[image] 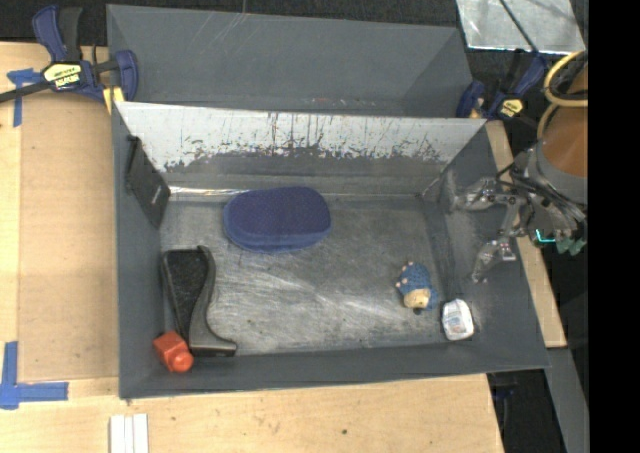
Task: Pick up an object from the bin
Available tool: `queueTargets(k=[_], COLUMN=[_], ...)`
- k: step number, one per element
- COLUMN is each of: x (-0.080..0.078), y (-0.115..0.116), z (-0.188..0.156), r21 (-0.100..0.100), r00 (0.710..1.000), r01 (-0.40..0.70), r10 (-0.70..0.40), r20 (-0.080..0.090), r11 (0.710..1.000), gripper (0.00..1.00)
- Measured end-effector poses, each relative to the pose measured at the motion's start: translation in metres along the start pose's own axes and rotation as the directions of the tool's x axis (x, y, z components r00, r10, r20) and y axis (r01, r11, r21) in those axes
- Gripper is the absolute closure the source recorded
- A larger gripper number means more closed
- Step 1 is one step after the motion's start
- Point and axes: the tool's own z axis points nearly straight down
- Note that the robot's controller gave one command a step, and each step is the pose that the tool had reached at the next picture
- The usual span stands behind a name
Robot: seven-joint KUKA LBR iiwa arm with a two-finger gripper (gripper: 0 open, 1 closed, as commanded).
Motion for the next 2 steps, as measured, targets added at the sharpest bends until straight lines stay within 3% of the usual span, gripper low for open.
queueTargets(k=[1, 2], x=[-0.045, -0.051], y=[0.029, 0.047], z=[0.11, 0.106], r21=[0.007, 0.01], r00=[0.992, 0.969], r01=[0.125, 0.246], r10=[-0.125, -0.246], r20=[-0.006, 0.004], r11=[0.992, 0.969], gripper=[0.0, 0.0])
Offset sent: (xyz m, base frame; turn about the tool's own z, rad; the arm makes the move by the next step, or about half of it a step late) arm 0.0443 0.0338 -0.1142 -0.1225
